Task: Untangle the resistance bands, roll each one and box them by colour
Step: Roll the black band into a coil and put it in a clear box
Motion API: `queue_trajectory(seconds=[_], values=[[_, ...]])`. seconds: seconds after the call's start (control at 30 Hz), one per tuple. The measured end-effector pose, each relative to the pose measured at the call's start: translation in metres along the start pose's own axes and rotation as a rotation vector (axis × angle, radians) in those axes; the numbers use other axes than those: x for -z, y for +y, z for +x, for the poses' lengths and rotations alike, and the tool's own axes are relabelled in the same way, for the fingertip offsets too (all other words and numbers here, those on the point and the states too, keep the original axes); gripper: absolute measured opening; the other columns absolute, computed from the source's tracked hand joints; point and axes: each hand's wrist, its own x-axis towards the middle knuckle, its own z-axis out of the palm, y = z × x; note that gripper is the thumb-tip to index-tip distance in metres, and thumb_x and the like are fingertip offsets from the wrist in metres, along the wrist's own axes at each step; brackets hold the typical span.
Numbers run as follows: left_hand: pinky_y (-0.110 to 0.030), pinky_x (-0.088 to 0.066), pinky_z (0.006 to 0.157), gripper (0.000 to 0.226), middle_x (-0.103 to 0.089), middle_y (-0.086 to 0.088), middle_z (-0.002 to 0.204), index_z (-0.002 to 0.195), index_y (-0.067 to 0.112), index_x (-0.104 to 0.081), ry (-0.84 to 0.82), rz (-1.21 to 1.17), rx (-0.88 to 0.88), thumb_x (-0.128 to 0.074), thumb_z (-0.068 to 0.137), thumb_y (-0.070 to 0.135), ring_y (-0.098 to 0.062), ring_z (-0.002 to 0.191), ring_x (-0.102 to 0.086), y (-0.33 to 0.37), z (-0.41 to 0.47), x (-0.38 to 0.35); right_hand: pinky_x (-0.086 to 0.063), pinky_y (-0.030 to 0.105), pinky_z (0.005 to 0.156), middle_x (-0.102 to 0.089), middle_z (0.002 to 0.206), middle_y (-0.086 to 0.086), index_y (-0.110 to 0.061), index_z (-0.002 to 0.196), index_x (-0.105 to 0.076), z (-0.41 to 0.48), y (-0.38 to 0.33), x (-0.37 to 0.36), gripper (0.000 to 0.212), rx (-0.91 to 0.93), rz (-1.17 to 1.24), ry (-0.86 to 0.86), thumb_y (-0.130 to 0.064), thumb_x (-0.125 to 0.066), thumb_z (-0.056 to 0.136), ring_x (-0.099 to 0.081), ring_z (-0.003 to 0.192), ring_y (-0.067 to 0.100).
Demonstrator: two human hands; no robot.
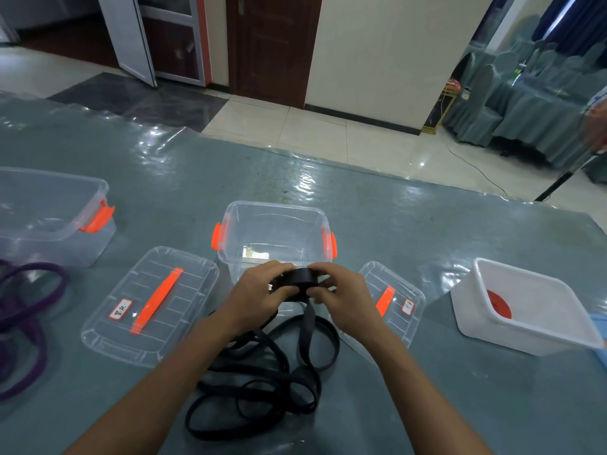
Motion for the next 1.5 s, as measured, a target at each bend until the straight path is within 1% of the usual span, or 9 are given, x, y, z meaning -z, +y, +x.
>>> queue_trajectory(seconds=[0.23,0.37,0.47,0.57,0.67,0.97,1.17,1.3,1.5], values=[[-0.025,-0.057,0.09,0.033,-0.078,0.003,0.106,0.112,0.022,-0.073,0.115,-0.508,0.242,-0.08,0.081,0.015,-0.015,0.102,-0.074,0.014,-0.007,-0.01,-0.061,0.045,0.086,-0.073,0.107,0.019,-0.003,0.114,-0.07,-0.008,0.001,0.005,0.034,-0.148,0.63,-0.007,0.012,-0.069,0.083,-0.074,0.095,0.036],[-0.019,-0.055,0.087,0.032,-0.078,0.008,0.103,0.108,0.025,-0.074,0.163,-0.375,0.199,-0.082,0.078,0.015,-0.012,0.097,-0.074,0.023,-0.014,-0.015,-0.06,0.041,0.088,-0.071,0.115,0.021,0.002,0.118,-0.067,-0.02,0.007,0.005,0.035,-0.166,0.809,-0.069,0.014,-0.066,0.086,-0.072,0.102,0.035],[-0.013,-0.05,0.087,0.031,-0.074,0.024,0.1,0.108,0.027,-0.072,0.145,-0.107,0.095,-0.079,0.078,0.021,0.0,0.096,-0.069,0.033,-0.019,-0.015,-0.06,0.03,0.082,-0.074,0.111,0.012,-0.004,0.117,-0.069,-0.026,0.012,0.015,0.038,-0.11,0.645,-0.09,0.014,-0.069,0.083,-0.074,0.094,0.023],[-0.021,-0.051,0.087,0.028,-0.073,0.011,0.104,0.113,0.017,-0.072,0.033,0.142,0.017,-0.076,0.085,0.021,-0.005,0.095,-0.066,0.043,-0.019,-0.016,-0.057,0.027,0.089,-0.073,0.112,0.0,-0.013,0.118,-0.071,-0.027,0.016,0.032,0.041,0.058,0.188,-0.136,0.001,-0.076,0.081,-0.074,0.093,0.014],[-0.021,-0.049,0.086,0.028,-0.072,0.01,0.104,0.114,0.02,-0.071,0.012,0.192,0.027,-0.077,0.086,0.024,-0.004,0.095,-0.065,0.061,-0.017,-0.025,-0.057,0.028,0.086,-0.074,0.101,-0.006,-0.021,0.108,-0.072,-0.03,0.017,0.048,0.036,0.108,0.13,-0.126,-0.001,-0.076,0.079,-0.073,0.086,0.011],[-0.012,-0.051,0.083,0.033,-0.078,0.013,0.098,0.105,0.018,-0.073,0.218,-0.327,0.315,-0.075,0.083,-0.007,-0.001,0.093,-0.072,0.108,-0.022,-0.054,-0.061,0.035,0.082,-0.074,0.111,0.013,-0.011,0.112,-0.071,-0.053,0.037,0.057,0.029,-0.115,0.943,-0.19,0.007,-0.066,0.09,-0.073,0.101,0.033],[-0.03,-0.055,0.089,0.021,-0.077,0.006,0.097,0.106,0.018,-0.075,0.031,-0.013,0.328,-0.077,0.087,0.009,-0.012,0.095,-0.072,0.106,-0.039,-0.045,-0.053,0.018,0.089,-0.065,0.114,-0.021,-0.021,0.127,-0.067,-0.054,0.047,0.056,0.047,0.096,0.224,-0.162,-0.015,-0.08,0.083,-0.065,0.102,-0.004],[-0.042,-0.054,0.087,0.021,-0.072,0.01,0.093,0.103,0.025,-0.072,-0.029,0.169,0.269,-0.074,0.084,0.034,-0.011,0.091,-0.068,0.103,-0.035,-0.04,-0.045,0.003,0.082,-0.064,0.095,-0.035,-0.025,0.117,-0.071,-0.052,0.038,0.055,0.04,0.19,0.197,-0.187,-0.008,-0.078,0.081,-0.059,0.097,-0.021],[-0.018,-0.053,0.091,0.033,-0.077,0.011,0.107,0.11,0.031,-0.074,0.181,-0.214,0.297,-0.082,0.081,0.017,-0.008,0.103,-0.072,0.092,-0.03,-0.035,-0.06,0.032,0.085,-0.077,0.107,0.009,-0.009,0.115,-0.069,-0.038,0.032,0.044,0.035,-0.09,0.836,-0.172,0.01,-0.068,0.086,-0.073,0.103,0.026]])
